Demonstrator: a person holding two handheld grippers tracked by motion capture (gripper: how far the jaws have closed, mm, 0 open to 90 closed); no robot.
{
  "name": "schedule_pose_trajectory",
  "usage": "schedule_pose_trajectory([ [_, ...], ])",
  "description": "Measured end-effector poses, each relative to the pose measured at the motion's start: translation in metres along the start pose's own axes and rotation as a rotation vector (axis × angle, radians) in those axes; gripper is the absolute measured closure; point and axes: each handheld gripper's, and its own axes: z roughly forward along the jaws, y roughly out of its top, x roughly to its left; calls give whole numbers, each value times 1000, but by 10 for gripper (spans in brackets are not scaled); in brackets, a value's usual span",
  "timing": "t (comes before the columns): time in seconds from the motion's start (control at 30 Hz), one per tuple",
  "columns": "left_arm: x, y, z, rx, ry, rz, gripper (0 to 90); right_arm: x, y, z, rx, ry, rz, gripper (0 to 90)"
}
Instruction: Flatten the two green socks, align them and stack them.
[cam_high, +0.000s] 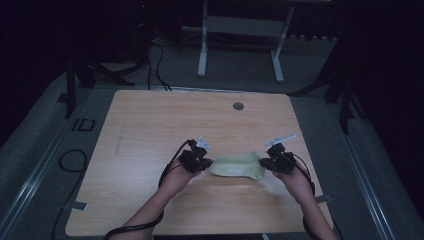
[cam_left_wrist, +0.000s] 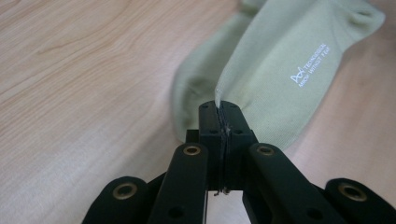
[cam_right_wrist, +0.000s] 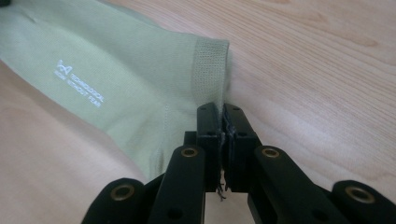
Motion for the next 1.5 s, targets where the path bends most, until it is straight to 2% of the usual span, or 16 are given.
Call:
schedule_pose_trajectory([
  [0.23, 9, -1, 24, 40, 11, -19, 883, -12, 0, 26, 60, 10, 48, 863],
  [0.47, 13, -3, 32, 33, 27, -34, 860, -15, -3, 40, 70, 0, 66, 832],
  [0.5, 13, -3, 32, 29, 22, -35, 815, -15, -3, 40, 69, -2, 68, 790],
  [0.63, 12, -4, 26, 5, 9, -29, 517, -14, -2, 36, 63, -15, 60, 614],
  [0.7, 11, -4, 22, -21, 7, -43, 389, -14, -1, 31, 44, -16, 57, 530],
  [0.73, 11, -5, 19, -25, -8, -39, 354, -15, 0, 29, 37, -11, 59, 500],
  [0.77, 11, -5, 17, -32, -19, -35, 277, -15, 1, 26, 25, -9, 60, 474],
  [0.8, 10, -5, 15, -32, -13, -29, 236, -15, 2, 23, 17, -7, 57, 436],
  [0.93, 6, -6, 8, -68, 11, -31, 175, -13, 3, 16, -21, 7, 58, 305],
  [1.0, 5, -8, 3, -95, 33, -31, 146, -10, 3, 15, -22, 27, 32, 205],
  [1.03, 4, -10, -1, -124, 46, -32, 145, -9, 2, 14, -25, 30, 25, 178],
  [1.1, 3, -12, -3, -126, 56, -28, 141, -8, 1, 13, -42, 45, 30, 158],
  [1.13, 3, -13, -5, -126, 63, -28, 137, -6, -2, 14, -39, 31, 24, 132],
  [1.27, 1, -21, -8, -119, 75, -26, 106, -3, -6, 15, -46, 30, 3, 135],
  [1.47, 3, -35, -15, -131, 76, -53, 74, 0, -12, 13, -74, 38, -6, 136],
  [1.5, 4, -37, -15, -133, 76, -55, 74, 1, -15, 12, -78, 40, -21, 135],
])
